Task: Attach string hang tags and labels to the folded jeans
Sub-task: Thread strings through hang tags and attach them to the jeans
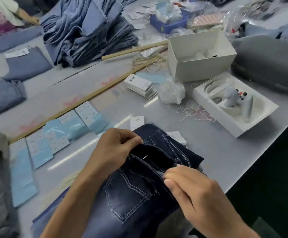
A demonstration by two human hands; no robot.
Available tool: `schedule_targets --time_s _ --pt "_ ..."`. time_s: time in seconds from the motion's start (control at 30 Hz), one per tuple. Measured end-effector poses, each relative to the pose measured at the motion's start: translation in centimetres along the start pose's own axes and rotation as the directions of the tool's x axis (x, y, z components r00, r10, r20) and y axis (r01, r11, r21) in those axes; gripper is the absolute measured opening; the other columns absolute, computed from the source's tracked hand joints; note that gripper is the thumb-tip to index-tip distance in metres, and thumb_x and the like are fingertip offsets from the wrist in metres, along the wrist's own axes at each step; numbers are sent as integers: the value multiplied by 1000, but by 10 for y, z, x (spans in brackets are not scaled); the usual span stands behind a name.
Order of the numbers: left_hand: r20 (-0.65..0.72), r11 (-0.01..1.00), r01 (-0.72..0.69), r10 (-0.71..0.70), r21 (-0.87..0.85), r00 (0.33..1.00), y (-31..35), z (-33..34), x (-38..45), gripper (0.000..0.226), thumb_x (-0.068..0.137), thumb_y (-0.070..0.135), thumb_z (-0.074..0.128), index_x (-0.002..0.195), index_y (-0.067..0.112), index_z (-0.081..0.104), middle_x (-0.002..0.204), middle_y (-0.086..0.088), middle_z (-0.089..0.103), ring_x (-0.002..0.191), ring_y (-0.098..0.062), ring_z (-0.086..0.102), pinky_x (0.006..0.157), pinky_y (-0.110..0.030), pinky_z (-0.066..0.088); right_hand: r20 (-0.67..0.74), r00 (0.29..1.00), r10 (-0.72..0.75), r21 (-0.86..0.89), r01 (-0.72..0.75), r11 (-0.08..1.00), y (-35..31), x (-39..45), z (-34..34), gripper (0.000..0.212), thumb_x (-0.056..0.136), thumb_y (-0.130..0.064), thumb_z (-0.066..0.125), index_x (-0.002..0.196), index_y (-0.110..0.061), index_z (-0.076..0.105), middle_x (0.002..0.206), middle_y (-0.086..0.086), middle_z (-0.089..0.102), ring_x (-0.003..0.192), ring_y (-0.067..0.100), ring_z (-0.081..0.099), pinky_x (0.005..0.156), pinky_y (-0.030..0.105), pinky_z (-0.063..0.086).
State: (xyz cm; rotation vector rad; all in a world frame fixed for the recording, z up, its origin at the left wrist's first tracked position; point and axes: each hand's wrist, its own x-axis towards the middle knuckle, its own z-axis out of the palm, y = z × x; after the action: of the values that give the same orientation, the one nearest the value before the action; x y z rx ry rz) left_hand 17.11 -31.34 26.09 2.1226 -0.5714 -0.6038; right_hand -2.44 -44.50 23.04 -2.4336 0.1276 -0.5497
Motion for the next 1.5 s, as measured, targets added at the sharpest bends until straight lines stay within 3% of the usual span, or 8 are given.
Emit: schedule_targets --time_s 0.1,0.23,0.4,0.6,0.97,1.23,1.33,1.5 --pt "-50 984 -21 13 -176 999 2 4 -7 21 95 18 70 76 22 79 70 0 75 64 -16 71 62 -28 55 20 997 72 25 -73 997 4 27 -7 23 98 -18 66 120 -20 72 87 -9 69 64 5 61 59 34 58" --pt "-90 941 -68 40 -331 995 3 8 -15 17 93 13 71 82 21 80 75 -4 77 66 -13 71 63 -23 55 76 995 -58 -23 60 998 3 53 4 38 89 -21 75 126 -21 67 102 -8 65 68 0 52 65 28 57" --pt "-134 853 -43 -32 -520 990 -3 3 -22 10 92 12 69 93 19 76 78 -27 73 61 -30 66 65 -44 53 -121 984 -134 151 152 977 6 61 20 9 95 -12 70 101 -7 75 99 1 65 79 17 65 68 33 55" --pt "-114 809 -14 -66 -588 991 -9 5 -24 11 91 12 68 100 16 72 78 -34 69 61 -36 65 63 -44 54 34 995 -93 206 84 975 12 59 23 26 88 -16 74 113 -19 69 116 -9 54 74 8 58 72 30 53" --pt "-122 813 2 -90 -582 988 -18 8 -22 12 95 11 68 98 21 73 67 -30 62 56 -29 52 57 -35 43 26 971 -237 184 229 956 11 61 29 6 97 -12 67 99 -8 71 110 -2 60 83 15 62 71 35 54" --pt "-101 821 18 -92 -571 991 -18 9 -24 8 95 16 69 97 22 74 80 -32 69 62 -33 61 65 -51 49 -15 983 -185 256 182 949 18 60 33 13 98 -9 65 108 -5 74 104 1 65 93 15 66 78 32 55" --pt "-88 890 -51 12 -453 996 -16 6 -28 9 93 26 73 101 23 73 79 -26 69 64 -46 59 64 -60 52 -25 986 -165 288 165 943 20 58 35 13 98 -9 66 108 -6 73 100 0 68 92 14 67 79 33 55" --pt "5 973 -161 164 -167 986 -16 -3 -31 23 91 6 73 99 28 73 86 0 73 77 -22 69 68 -28 53 13 999 -42 323 35 946 27 56 36 14 93 -10 71 106 -16 72 98 -10 70 93 7 68 81 30 55"
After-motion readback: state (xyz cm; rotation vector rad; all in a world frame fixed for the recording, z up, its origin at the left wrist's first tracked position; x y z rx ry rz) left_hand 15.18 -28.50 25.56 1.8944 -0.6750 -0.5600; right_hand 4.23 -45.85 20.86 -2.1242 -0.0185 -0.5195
